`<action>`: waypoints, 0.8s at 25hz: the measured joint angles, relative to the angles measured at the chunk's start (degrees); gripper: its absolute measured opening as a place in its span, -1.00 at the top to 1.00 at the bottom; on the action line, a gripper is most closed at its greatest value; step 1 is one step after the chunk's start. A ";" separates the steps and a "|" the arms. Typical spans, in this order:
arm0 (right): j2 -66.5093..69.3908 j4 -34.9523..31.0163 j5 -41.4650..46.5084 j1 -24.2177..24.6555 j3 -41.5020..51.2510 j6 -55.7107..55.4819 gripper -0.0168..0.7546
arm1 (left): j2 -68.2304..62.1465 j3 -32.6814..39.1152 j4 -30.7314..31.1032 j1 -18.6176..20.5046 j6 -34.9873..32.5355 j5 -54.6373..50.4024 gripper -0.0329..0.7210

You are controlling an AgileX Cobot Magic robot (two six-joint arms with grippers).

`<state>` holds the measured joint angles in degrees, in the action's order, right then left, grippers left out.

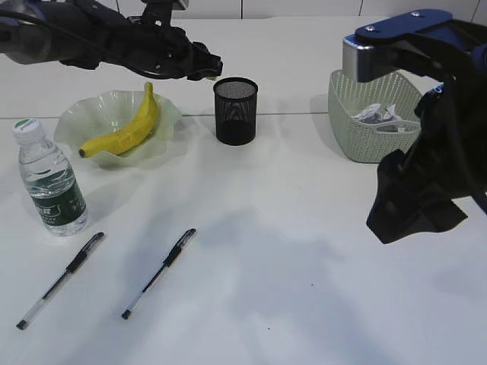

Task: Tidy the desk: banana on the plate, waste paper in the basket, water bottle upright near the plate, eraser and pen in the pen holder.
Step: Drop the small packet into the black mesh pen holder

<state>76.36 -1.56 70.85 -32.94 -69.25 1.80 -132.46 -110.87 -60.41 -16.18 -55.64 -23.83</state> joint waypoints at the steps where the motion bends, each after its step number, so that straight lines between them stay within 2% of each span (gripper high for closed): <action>1: 0.00 0.00 0.00 0.00 0.00 0.00 -0.24 | -0.51 -0.31 -2.50 0.14 -2.63 -0.71 0.52; 4: 0.00 0.00 0.00 0.00 0.00 -0.22 -0.24 | -2.04 -2.48 -6.37 0.14 -6.85 -2.21 0.52; 15: 0.00 0.24 0.00 0.00 0.00 -0.44 -0.24 | -5.44 -6.21 -9.61 0.14 -15.85 -2.75 0.52; 20: 0.00 0.46 0.00 0.00 0.00 -0.44 -0.24 | -7.51 -7.04 -15.48 0.14 -22.80 -3.36 0.52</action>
<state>76.36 -1.10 70.85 -32.94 -69.25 1.36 -139.97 -117.90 -75.89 -16.04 -78.44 -27.19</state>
